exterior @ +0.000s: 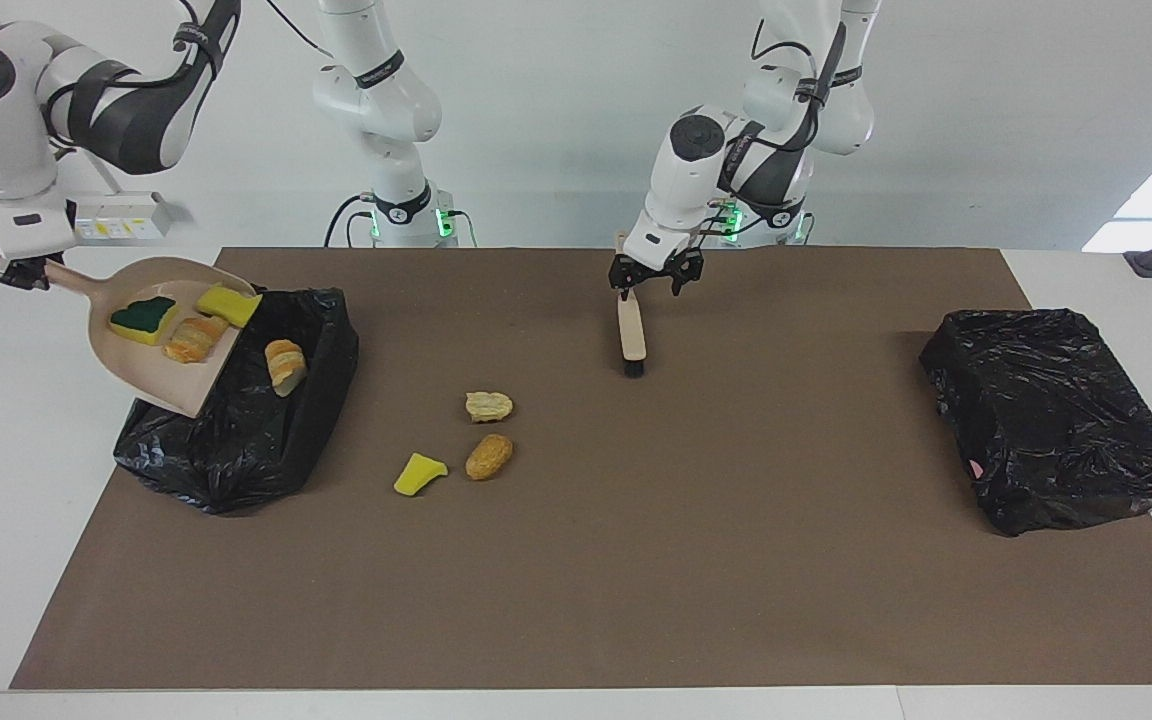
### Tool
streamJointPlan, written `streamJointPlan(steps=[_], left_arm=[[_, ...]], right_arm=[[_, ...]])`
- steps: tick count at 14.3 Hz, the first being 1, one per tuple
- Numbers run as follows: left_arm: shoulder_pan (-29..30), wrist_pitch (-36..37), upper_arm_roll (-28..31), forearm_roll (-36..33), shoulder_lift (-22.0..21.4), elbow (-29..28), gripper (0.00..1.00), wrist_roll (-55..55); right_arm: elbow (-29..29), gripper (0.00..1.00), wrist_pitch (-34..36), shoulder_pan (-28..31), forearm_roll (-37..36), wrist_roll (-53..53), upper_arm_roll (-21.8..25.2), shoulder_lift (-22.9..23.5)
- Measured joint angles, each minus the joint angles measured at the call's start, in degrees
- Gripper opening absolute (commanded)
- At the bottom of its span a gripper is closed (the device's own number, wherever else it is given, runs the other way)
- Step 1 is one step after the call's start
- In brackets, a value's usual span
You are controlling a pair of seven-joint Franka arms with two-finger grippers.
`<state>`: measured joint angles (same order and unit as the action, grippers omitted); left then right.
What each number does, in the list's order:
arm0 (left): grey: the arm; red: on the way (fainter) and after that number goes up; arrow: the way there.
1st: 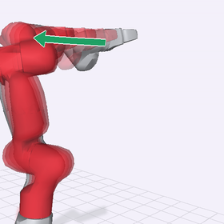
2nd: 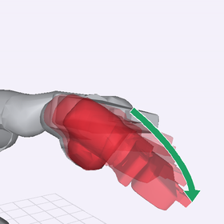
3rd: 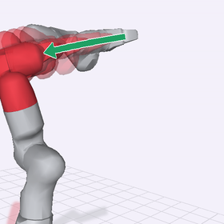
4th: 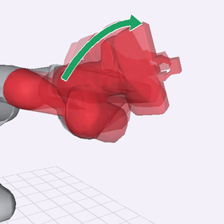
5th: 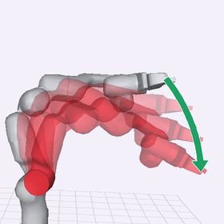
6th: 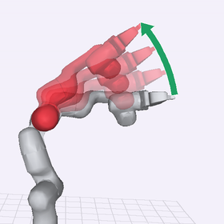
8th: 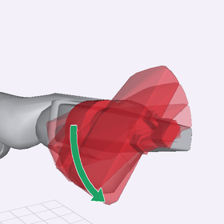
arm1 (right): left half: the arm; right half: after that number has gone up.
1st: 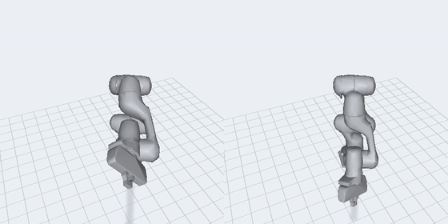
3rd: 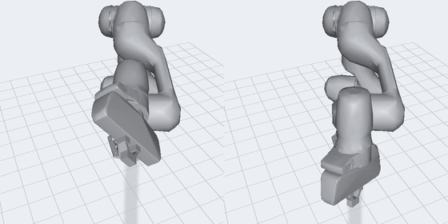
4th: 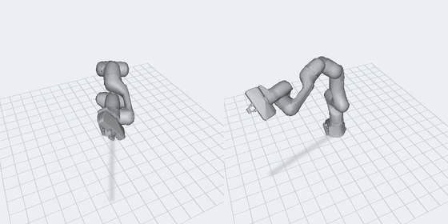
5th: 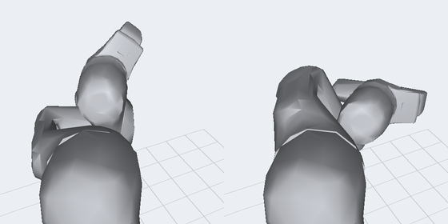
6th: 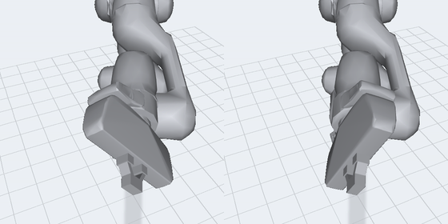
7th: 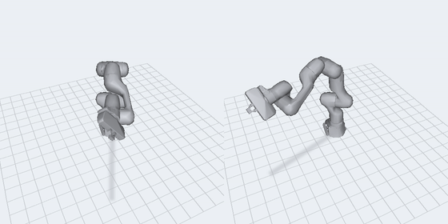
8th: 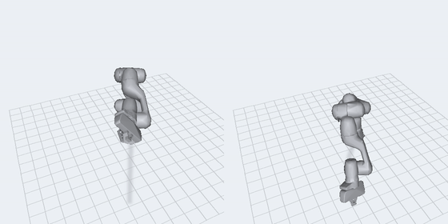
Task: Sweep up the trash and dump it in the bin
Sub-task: 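Tip the dustpan into the bag while the left gripper withdraws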
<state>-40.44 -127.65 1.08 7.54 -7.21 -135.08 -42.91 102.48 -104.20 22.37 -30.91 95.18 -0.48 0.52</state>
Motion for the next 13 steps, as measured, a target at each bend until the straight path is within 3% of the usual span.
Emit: streamJointPlan(steps=[3, 8, 13], left_arm=[[7.00, 2.10, 0.23, -1.52, -0.38, 2.09, 1.00, 3.94], [20.09, 7.59, 0.45, -1.71, -2.42, 2.96, 1.00, 19.80], [32.94, 8.11, 0.51, -1.77, -2.68, 3.13, 1.00, 35.62]], right_arm=[[0.65, 0.00, 0.09, -2.94, -4.52, -3.48, -0.13, -0.18], [1.61, 0.00, 0.95, -8.03, -11.49, -7.15, -0.35, -0.58], [1.79, 0.00, 1.19, -8.66, -13.65, -7.90, -0.40, -0.99]])
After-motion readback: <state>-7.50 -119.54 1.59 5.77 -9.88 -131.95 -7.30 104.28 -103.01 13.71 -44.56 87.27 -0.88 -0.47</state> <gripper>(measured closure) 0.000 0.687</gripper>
